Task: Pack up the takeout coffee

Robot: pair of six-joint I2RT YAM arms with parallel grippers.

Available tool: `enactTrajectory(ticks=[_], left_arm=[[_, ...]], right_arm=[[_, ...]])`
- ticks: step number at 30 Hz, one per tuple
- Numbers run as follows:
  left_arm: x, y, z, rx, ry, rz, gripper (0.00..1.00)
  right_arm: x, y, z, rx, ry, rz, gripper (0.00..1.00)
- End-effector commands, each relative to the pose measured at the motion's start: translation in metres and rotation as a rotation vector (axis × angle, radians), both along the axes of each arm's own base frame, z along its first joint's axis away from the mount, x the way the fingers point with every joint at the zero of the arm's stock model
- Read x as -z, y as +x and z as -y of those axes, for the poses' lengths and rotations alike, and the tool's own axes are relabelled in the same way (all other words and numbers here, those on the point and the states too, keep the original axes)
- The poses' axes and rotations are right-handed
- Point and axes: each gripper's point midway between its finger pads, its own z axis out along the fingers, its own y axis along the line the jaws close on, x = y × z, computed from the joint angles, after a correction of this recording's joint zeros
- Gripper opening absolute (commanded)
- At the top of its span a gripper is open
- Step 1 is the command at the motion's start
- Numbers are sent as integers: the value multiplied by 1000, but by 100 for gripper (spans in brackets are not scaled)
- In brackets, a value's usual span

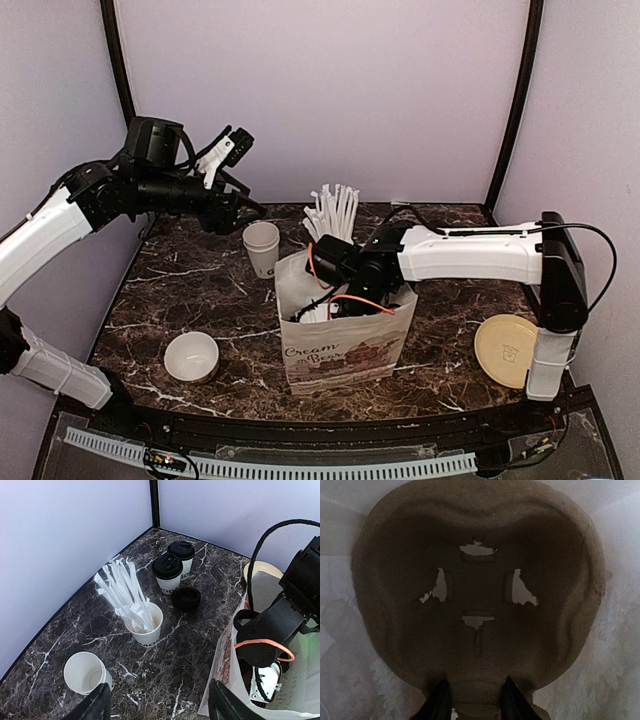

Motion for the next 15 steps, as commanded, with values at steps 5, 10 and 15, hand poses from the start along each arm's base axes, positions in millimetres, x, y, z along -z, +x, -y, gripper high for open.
enactTrajectory(ticks=[5, 10, 15], left_arm=[[-6, -4, 2, 29, -34, 9, 68], [-4, -8, 6, 64, -31, 1, 69], [-8, -15, 7, 107, -34, 18, 70]], right_arm=[[7, -8, 2, -13, 13, -18, 46], [-28, -11, 4, -32, 43, -8, 62], [-65, -15, 9, -59, 96, 14, 75]])
